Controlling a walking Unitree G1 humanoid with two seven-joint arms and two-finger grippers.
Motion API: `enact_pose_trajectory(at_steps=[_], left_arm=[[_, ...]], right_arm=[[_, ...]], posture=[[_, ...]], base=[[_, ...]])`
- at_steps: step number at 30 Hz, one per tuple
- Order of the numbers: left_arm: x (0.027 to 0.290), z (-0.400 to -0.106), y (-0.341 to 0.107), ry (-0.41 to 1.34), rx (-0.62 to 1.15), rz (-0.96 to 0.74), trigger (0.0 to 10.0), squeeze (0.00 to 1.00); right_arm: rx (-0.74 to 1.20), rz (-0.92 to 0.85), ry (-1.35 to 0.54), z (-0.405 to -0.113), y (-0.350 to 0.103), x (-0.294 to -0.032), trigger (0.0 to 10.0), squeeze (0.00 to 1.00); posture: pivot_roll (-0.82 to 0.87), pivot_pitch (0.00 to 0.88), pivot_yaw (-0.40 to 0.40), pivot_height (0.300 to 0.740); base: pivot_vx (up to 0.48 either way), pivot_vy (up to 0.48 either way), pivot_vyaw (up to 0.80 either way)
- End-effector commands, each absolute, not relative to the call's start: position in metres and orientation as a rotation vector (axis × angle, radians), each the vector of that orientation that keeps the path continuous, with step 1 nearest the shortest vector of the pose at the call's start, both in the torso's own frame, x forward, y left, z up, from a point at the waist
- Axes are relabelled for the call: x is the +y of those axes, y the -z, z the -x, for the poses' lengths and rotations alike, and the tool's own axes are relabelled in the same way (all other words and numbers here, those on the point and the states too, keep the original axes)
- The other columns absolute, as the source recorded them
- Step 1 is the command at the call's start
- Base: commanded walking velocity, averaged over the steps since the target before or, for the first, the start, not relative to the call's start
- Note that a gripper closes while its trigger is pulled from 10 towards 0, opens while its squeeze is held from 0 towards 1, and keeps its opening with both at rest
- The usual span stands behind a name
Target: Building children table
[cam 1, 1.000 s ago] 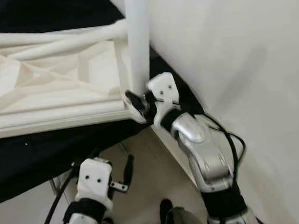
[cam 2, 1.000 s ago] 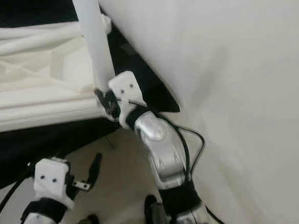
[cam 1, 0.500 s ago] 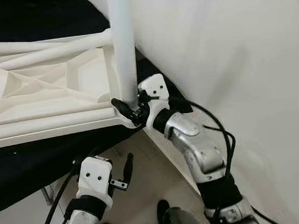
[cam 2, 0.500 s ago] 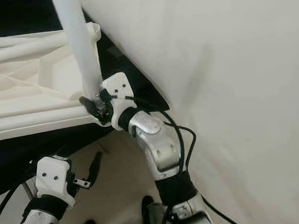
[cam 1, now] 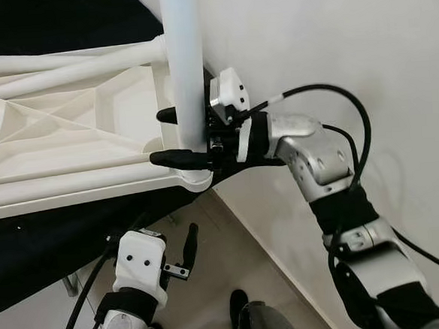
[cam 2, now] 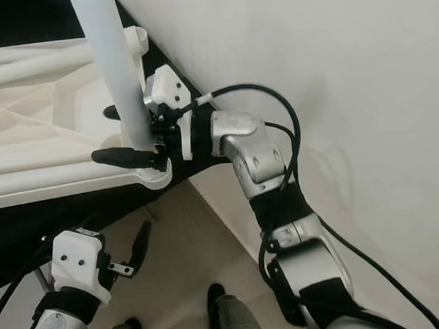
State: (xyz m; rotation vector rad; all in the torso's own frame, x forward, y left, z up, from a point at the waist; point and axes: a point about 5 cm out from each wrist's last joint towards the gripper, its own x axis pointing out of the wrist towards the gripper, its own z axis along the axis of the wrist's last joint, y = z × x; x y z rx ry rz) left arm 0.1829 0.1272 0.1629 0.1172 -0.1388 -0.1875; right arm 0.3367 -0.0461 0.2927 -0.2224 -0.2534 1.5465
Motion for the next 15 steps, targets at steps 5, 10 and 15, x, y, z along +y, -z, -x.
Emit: enact_pose_trajectory(at_steps=[5, 10, 15], left_arm=[[0.128, -0.178, -0.160, 0.183, -0.110, -0.122, 10.0, 0.00], [0.128, -0.176, -0.161, 0.182, -0.108, -0.125, 10.0, 0.00], [0.128, -0.176, -0.161, 0.183, -0.106, -0.124, 10.0, 0.00]], right_arm=[[-0.249, 0.199, -1.637, -0.342, -0.292, -0.051, 0.0, 0.00], [-0.234, 0.202, -1.646, -0.348, -0.289, -0.053, 0.0, 0.00], [-0.215, 0.231, -1.622, -0.350, -0.281, -0.056, 0.0, 0.00]], posture=[[0.12, 0.337, -0.108, 0.740], [0.12, 0.343, -0.105, 0.740], [0.12, 0.341, -0.097, 0.740]], base=[[0.000, 0.000, 0.00], [0.000, 0.000, 0.00], [0.000, 0.000, 0.00]])
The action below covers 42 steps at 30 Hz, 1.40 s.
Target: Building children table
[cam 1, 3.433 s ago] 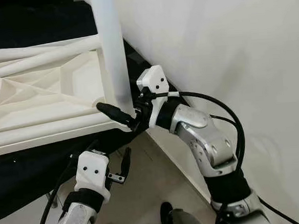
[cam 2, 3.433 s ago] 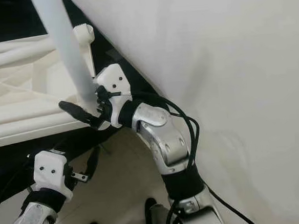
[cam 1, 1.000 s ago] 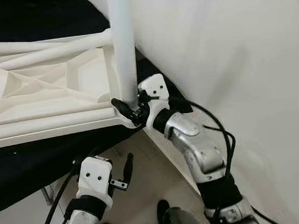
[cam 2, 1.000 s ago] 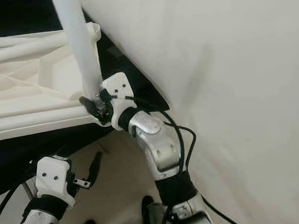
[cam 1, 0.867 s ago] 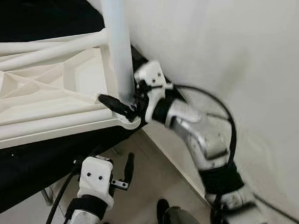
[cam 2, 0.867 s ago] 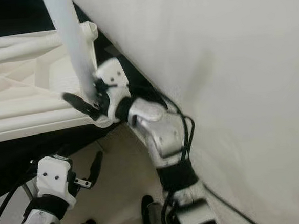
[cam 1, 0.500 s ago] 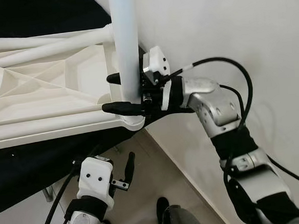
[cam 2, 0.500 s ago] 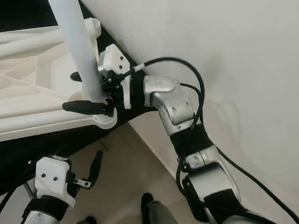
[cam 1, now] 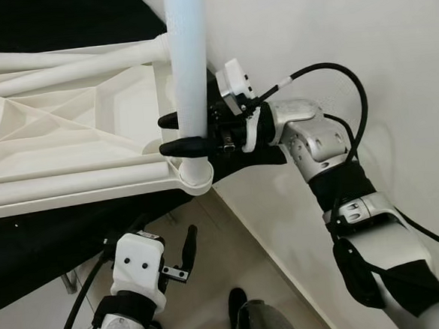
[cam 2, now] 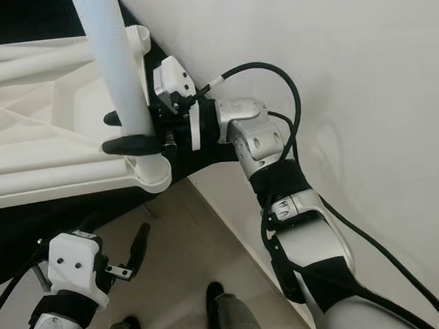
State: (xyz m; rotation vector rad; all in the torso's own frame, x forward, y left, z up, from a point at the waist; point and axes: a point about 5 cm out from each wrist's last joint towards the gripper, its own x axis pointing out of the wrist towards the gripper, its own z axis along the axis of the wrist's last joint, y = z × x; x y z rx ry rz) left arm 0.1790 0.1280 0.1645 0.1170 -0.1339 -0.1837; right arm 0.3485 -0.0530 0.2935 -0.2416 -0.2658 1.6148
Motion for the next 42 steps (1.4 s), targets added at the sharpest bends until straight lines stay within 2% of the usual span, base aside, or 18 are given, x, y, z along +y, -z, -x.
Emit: enact_pose_trajectory(at_steps=[1, 3, 6, 7, 8, 9, 10, 14, 18, 19, 21, 22, 26, 27, 28, 34, 37, 42], left_arm=[[0.128, -0.176, -0.161, 0.183, -0.106, -0.124, 10.0, 0.00], [0.128, -0.176, -0.160, 0.184, -0.105, -0.125, 10.0, 0.00], [0.128, -0.177, -0.159, 0.184, -0.104, -0.124, 10.0, 0.00], [0.128, -0.177, -0.159, 0.183, -0.104, -0.124, 10.0, 0.00], [0.128, -0.177, -0.159, 0.183, -0.104, -0.124, 10.0, 0.00], [0.128, -0.177, -0.159, 0.182, -0.104, -0.124, 10.0, 0.00], [0.128, -0.178, -0.159, 0.181, -0.104, -0.123, 10.0, 0.00], [0.130, -0.179, -0.158, 0.188, -0.101, -0.126, 10.0, 0.00], [0.130, -0.185, -0.155, 0.198, -0.101, -0.128, 10.0, 0.00], [0.130, -0.187, -0.155, 0.198, -0.102, -0.129, 10.0, 0.00], [0.130, -0.188, -0.154, 0.197, -0.103, -0.130, 10.0, 0.00], [0.130, -0.189, -0.154, 0.194, -0.107, -0.132, 10.0, 0.00], [0.131, -0.192, -0.154, 0.187, -0.113, -0.136, 10.0, 0.00], [0.131, -0.194, -0.154, 0.186, -0.115, -0.136, 10.0, 0.00], [0.131, -0.195, -0.153, 0.186, -0.115, -0.136, 10.0, 0.00], [0.131, -0.199, -0.151, 0.190, -0.120, -0.136, 10.0, 0.00], [0.130, -0.202, -0.150, 0.190, -0.121, -0.134, 10.0, 0.00], [0.129, -0.205, -0.148, 0.191, -0.122, -0.132, 10.0, 0.00]], right_arm=[[-0.215, 0.231, -1.622, -0.350, -0.281, -0.056, 0.0, 0.00], [-0.203, 0.266, -1.531, -0.355, -0.278, -0.059, 0.0, 0.00], [-0.112, 0.325, -1.023, -0.372, -0.255, -0.062, 0.0, 0.00], [-0.103, 0.341, -0.901, -0.374, -0.249, -0.064, 0.0, 0.00], [-0.103, 0.341, -0.901, -0.374, -0.249, -0.064, 0.0, 0.00], [-0.134, 0.272, -0.607, -0.371, -0.244, -0.074, 0.0, 0.00], [-0.113, 0.171, -0.473, -0.344, -0.228, -0.072, 0.0, 0.00], [-0.098, 0.120, -0.522, -0.325, -0.219, -0.051, 0.0, 0.00], [-0.132, 0.074, -0.617, -0.323, -0.223, -0.026, 0.0, 0.00], [-0.146, 0.067, -0.645, -0.324, -0.226, -0.018, 3.2, 0.00], [-0.159, 0.063, -0.638, -0.325, -0.229, -0.013, 3.2, 0.00], [-0.185, 0.060, -0.656, -0.326, -0.234, -0.007, 10.0, 0.00], [-0.210, 0.036, -0.630, -0.323, -0.242, -0.001, 10.0, 0.00], [-0.216, 0.029, -0.644, -0.324, -0.244, -0.001, 10.0, 0.55], [-0.213, 0.020, -0.648, -0.327, -0.244, -0.003, 10.0, 1.00], [-0.232, 0.018, -0.583, -0.341, -0.245, -0.024, 10.0, 1.00], [-0.236, 0.021, -0.541, -0.339, -0.240, -0.045, 10.0, 1.00], [-0.225, 0.027, -0.552, -0.333, -0.233, -0.054, 10.0, 1.00]], posture=[[0.12, 0.341, -0.097, 0.740], [0.10, 0.338, -0.097, 0.740], [0.10, 0.336, -0.101, 0.740], [0.10, 0.336, -0.101, 0.740], [0.10, 0.336, -0.101, 0.740], [0.09, 0.330, -0.115, 0.740], [0.10, 0.336, -0.100, 0.740], [0.07, 0.322, -0.082, 0.740], [0.07, 0.294, -0.074, 0.740], [0.08, 0.289, -0.075, 0.740], [0.08, 0.287, -0.076, 0.740], [0.08, 0.283, -0.079, 0.740], [0.08, 0.265, -0.082, 0.740], [0.08, 0.260, -0.081, 0.740], [0.07, 0.250, -0.078, 0.740], [0.07, 0.234, -0.075, 0.740], [0.05, 0.220, -0.069, 0.740], [0.04, 0.215, -0.066, 0.740]], base=[[0.000, 0.000, 0.00], [0.000, 0.000, 0.00], [0.000, 0.000, 0.00], [0.000, 0.000, 0.00], [0.000, 0.000, 0.00], [0.000, 0.000, 0.00], [0.000, 0.000, 0.00], [0.000, 0.000, 0.00], [0.000, 0.000, 0.00], [0.000, 0.000, 0.00], [0.000, 0.000, 0.00], [0.000, 0.000, 0.00], [0.000, 0.000, 0.00], [0.000, 0.000, 0.00], [0.000, 0.000, 0.00], [0.000, 0.000, 0.00], [0.000, 0.000, 0.00], [0.000, 0.000, 0.00]])
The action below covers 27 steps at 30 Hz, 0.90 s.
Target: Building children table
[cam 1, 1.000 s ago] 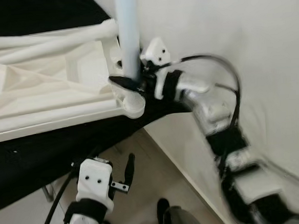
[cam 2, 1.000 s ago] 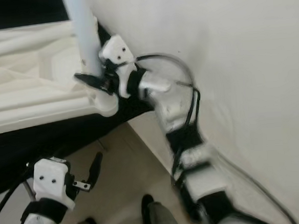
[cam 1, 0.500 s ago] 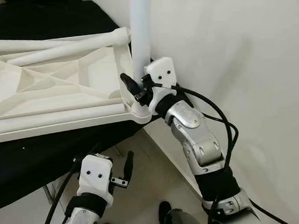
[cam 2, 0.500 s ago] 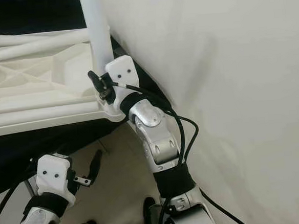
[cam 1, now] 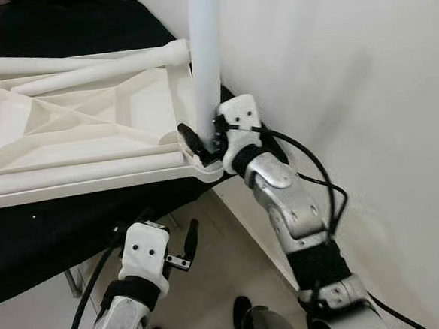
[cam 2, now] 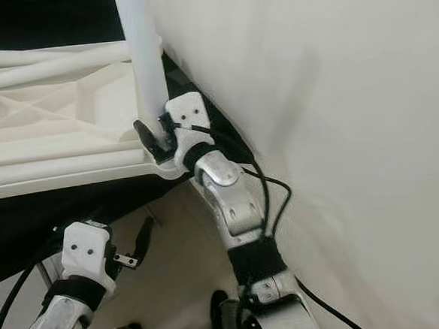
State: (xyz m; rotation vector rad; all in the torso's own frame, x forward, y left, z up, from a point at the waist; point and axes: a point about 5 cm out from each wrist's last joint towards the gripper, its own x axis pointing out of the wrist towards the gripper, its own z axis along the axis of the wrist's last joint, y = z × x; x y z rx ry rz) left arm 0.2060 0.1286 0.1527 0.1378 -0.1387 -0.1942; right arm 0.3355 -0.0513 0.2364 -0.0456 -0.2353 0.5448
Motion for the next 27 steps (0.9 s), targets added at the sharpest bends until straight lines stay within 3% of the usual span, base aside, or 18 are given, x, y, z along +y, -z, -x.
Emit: enact_pose_trajectory(at_steps=[1, 7, 17, 18, 19, 20, 21, 27], left_arm=[[0.129, -0.205, -0.148, 0.191, -0.122, -0.132, 10.0, 0.00], [0.130, -0.216, -0.144, 0.203, -0.123, -0.131, 10.0, 0.00], [0.130, -0.229, -0.140, 0.205, -0.125, -0.137, 10.0, 0.00], [0.131, -0.229, -0.139, 0.202, -0.124, -0.141, 10.0, 0.00], [0.132, -0.230, -0.139, 0.199, -0.122, -0.145, 10.0, 0.00], [0.132, -0.230, -0.139, 0.199, -0.122, -0.145, 10.0, 0.00], [0.133, -0.230, -0.139, 0.192, -0.119, -0.158, 10.0, 0.00], [0.138, -0.231, -0.137, 0.172, -0.101, -0.218, 10.0, 0.00]], right_arm=[[-0.225, 0.027, -0.552, -0.333, -0.233, -0.054, 10.0, 1.00], [-0.193, 0.060, -0.650, -0.294, -0.202, -0.070, 10.0, 1.00], [-0.129, 0.112, -0.547, -0.281, -0.174, -0.099, 10.0, 1.00], [-0.112, 0.123, -0.514, -0.278, -0.168, -0.104, 10.0, 0.82], [-0.096, 0.133, -0.491, -0.274, -0.162, -0.109, 10.0, 0.38], [-0.096, 0.133, -0.491, -0.274, -0.162, -0.109, 10.0, 0.38], [-0.066, 0.145, -0.469, -0.266, -0.153, -0.114, 10.0, 0.00], [-0.024, 0.153, -0.384, -0.249, -0.144, -0.130, 10.0, 0.00]], posture=[[0.04, 0.215, -0.066, 0.740], [-0.01, 0.186, -0.045, 0.740], [-0.02, 0.144, -0.035, 0.740], [-0.02, 0.140, -0.036, 0.740], [-0.03, 0.139, -0.034, 0.740], [-0.03, 0.139, -0.034, 0.740], [-0.04, 0.138, -0.027, 0.740], [-0.06, 0.129, -0.008, 0.740]], base=[[0.000, 0.000, 0.00], [0.000, 0.000, 0.00], [0.000, 0.000, 0.00], [0.000, 0.000, 0.00], [0.000, 0.000, 0.00], [0.000, 0.000, 0.00], [0.000, 0.000, 0.00], [0.000, 0.000, 0.00]])
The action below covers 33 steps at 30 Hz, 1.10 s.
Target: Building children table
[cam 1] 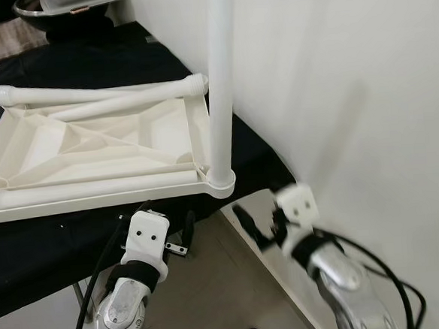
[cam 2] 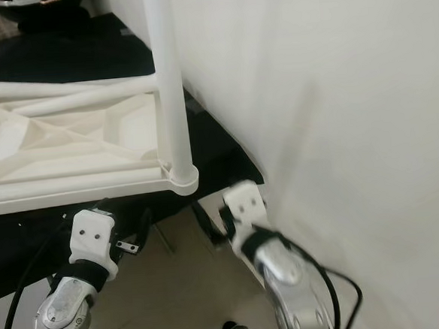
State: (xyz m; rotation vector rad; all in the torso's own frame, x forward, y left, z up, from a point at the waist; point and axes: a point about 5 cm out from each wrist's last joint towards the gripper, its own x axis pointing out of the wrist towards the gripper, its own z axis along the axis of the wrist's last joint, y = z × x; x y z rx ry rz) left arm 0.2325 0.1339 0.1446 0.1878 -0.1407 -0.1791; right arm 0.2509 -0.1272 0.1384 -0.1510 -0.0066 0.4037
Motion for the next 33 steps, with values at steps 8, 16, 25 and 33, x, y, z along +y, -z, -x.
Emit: enact_pose_trajectory(at_steps=[8, 16, 25, 33], left_arm=[[0.147, -0.225, -0.132, 0.145, -0.062, -0.307, 10.0, 0.00], [0.151, -0.236, -0.127, 0.119, -0.052, -0.308, 10.0, 0.00], [0.166, -0.226, -0.126, 0.020, -0.015, -0.266, 10.0, 0.00], [0.177, -0.223, -0.118, -0.053, 0.029, -0.188, 10.0, 0.00]], right_arm=[[-0.002, 0.153, -0.293, -0.245, -0.135, -0.139, 10.0, 0.00], [-0.003, 0.136, -0.255, -0.251, -0.132, -0.138, 10.0, 0.00], [-0.016, 0.184, -0.219, -0.244, -0.134, -0.143, 10.0, 0.00], [0.023, 0.235, -0.197, -0.238, -0.126, -0.151, 10.0, 0.00]], posture=[[-0.06, 0.123, 0.015, 0.740], [-0.07, 0.110, 0.025, 0.740], [-0.05, 0.121, 0.022, 0.740], [-0.04, 0.140, 0.007, 0.740]], base=[[0.000, 0.000, 0.00], [0.000, 0.000, 0.00], [0.000, 0.000, 0.00], [0.000, 0.000, 0.00]])
